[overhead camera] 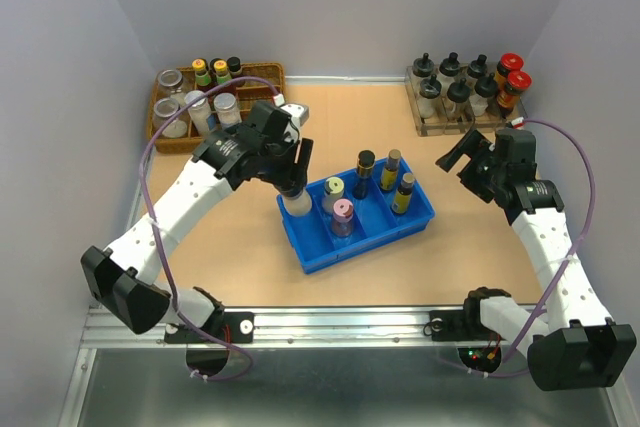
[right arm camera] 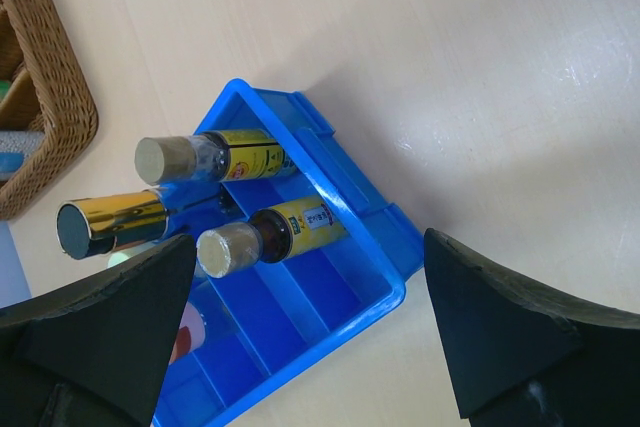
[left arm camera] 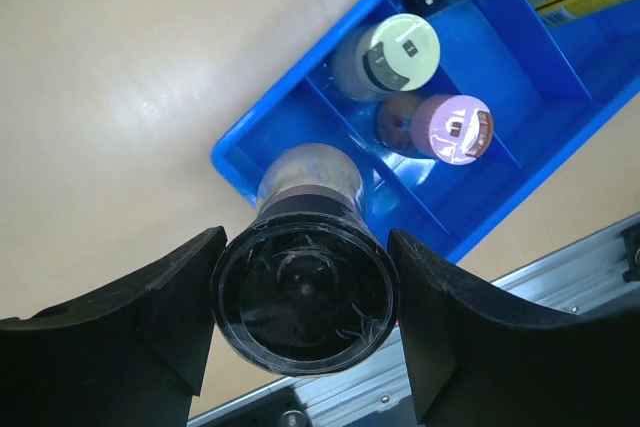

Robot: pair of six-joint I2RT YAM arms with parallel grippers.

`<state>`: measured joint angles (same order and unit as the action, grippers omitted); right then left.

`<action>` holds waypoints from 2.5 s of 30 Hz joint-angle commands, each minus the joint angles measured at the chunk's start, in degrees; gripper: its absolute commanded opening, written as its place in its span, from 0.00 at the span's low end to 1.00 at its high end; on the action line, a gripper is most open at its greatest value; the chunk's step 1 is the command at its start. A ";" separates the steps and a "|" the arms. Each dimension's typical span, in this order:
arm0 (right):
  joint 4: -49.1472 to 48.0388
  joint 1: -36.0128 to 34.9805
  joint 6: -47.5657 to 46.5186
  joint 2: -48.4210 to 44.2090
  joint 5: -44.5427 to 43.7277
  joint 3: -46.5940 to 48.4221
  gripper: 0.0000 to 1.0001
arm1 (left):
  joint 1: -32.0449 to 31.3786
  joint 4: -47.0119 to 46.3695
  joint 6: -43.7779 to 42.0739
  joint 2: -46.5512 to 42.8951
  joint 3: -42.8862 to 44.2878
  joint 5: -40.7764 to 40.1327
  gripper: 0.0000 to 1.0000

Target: Organize the condiment bottles

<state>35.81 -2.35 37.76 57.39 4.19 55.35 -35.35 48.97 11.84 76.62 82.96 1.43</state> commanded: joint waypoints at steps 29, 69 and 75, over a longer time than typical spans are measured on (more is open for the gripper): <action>-1.80 -0.20 -0.40 -0.78 -1.11 -0.07 1.00 | -5.43 -14.34 -1.46 9.78 -8.87 -7.59 0.00; -1.89 -0.20 -0.49 -2.10 -1.90 0.11 1.00 | -5.78 -16.09 -0.76 -4.36 1.77 -9.17 0.99; -1.80 -0.29 0.03 -5.08 -3.83 -4.89 1.00 | -5.78 -23.65 -1.29 -13.94 1.59 -9.25 0.99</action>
<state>35.11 -2.35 37.74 55.02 2.35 54.00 -40.82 30.94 11.27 66.76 82.65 -6.90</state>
